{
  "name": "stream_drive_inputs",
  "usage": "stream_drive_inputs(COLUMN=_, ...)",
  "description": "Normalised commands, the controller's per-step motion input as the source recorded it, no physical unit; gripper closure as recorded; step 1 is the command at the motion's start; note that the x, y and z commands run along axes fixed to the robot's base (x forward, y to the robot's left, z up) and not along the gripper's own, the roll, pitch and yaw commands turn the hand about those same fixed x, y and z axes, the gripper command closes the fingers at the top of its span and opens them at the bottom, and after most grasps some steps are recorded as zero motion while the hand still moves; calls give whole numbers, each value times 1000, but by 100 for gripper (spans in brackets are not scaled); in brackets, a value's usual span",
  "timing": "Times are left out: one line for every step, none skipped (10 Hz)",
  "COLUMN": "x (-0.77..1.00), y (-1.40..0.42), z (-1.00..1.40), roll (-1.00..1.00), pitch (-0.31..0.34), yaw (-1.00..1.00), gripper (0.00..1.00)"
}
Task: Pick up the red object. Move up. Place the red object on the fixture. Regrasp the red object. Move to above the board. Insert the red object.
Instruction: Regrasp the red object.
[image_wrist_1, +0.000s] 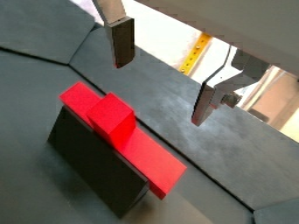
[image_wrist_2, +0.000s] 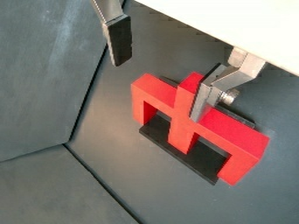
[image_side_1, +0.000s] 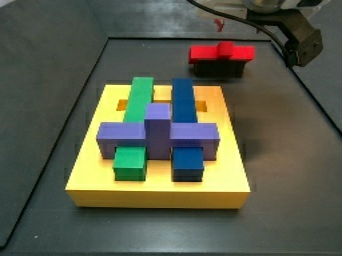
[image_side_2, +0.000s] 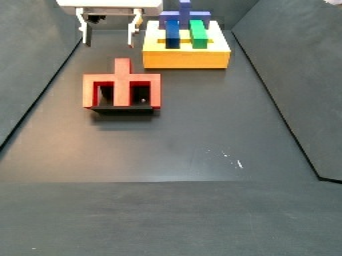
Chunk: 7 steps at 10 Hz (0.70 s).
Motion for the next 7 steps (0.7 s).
stream_drive_inputs(x=-40, y=-309, z=-603, roll=137, pitch=-563, yaw=397, gripper=0)
stream_drive_inputs(x=-31, y=-249, z=-686, roll=140, pitch=-440, yaw=500, gripper=0)
stream_drive_inputs(x=-66, y=-69, z=-514, roll=171, pitch=-280, yaw=443, gripper=0)
stream_drive_inputs(x=3, y=123, z=-329, roll=126, pitch=0, yaw=266, gripper=0)
stream_drive_inputs(x=0, y=174, z=-326, roll=83, pitch=131, yaw=97, gripper=0)
stream_drive_inputs(x=0, y=306, z=-117, roll=0, pitch=226, yaw=0, gripper=0)
stream_drive_inputs(x=0, y=357, z=-49, roll=0, pitch=357, yaw=-20, gripper=0)
